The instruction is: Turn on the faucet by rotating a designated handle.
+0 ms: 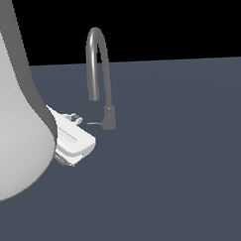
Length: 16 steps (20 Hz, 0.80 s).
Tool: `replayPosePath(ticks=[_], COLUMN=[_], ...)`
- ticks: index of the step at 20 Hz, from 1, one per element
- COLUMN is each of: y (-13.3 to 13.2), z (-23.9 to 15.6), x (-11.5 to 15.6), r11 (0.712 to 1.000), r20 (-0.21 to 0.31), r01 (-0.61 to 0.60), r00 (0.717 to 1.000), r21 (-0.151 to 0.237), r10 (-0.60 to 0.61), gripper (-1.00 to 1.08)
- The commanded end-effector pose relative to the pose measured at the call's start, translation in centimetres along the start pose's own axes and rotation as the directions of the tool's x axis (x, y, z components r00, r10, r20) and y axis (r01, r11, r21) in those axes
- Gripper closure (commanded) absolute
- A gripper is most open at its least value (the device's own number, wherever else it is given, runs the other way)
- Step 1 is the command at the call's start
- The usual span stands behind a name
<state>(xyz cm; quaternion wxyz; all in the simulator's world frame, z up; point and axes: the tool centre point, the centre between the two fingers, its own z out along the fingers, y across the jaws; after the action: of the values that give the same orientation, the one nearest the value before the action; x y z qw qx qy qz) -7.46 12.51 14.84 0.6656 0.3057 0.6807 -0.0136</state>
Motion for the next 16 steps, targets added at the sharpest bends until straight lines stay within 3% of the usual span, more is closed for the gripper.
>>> replayPosePath(ticks=[1,8,16], y=[-0.4,-1.6,-3.0], z=[0.4,1.8,3.6], x=[0.7,2.5,4.2], r11=[0.998,0.979,0.932], r20=[0.004,0.021,0.055], r01=[0.039,0.146,0.264], r00=[0.999,0.989,0.964], r21=[-0.039,-0.14,-0.248], r10=[-0.039,-0.144,-0.259], gripper=[1.08,1.08,1.08])
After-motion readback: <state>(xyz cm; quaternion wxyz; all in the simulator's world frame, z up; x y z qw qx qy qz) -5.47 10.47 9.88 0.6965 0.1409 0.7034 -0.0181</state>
